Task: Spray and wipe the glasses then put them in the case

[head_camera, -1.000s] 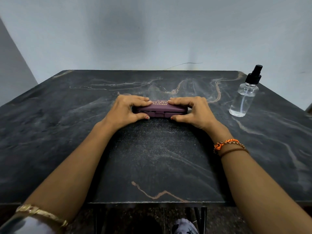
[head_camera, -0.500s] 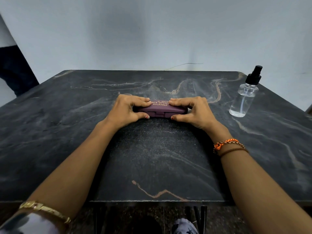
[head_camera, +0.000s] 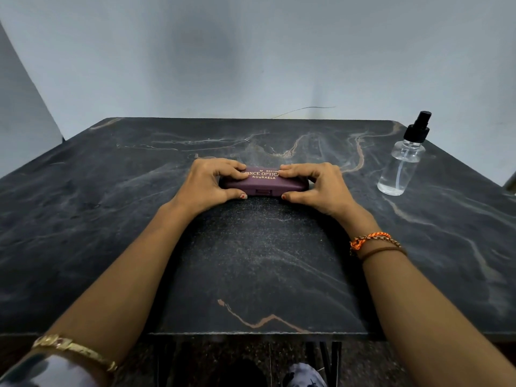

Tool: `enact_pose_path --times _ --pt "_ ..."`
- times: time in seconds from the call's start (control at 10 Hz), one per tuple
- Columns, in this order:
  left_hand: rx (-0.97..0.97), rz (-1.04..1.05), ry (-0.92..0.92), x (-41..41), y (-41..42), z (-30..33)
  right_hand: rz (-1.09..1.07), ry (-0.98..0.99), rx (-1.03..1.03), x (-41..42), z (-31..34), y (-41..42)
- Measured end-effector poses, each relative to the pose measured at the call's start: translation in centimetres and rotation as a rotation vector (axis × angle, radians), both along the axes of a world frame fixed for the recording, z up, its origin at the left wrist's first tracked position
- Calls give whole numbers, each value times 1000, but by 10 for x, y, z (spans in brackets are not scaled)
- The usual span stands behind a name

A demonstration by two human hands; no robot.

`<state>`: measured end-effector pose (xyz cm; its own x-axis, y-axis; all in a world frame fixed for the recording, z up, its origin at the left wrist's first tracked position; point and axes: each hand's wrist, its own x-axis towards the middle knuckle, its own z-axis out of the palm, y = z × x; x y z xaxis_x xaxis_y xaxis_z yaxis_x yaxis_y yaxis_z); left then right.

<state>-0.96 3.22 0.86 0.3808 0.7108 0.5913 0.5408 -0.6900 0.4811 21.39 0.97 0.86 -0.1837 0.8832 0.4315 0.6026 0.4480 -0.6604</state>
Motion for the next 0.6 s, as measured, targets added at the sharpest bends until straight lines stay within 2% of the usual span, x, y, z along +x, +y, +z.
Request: enact_pose_path --times 0.3,0.6 --pt "-4 -23 113 -4 8 -8 -1 -126 62 -2 -5 5" --pt "-85 26 76 -1 4 -5 -33 -167 49 -3 -5 5"
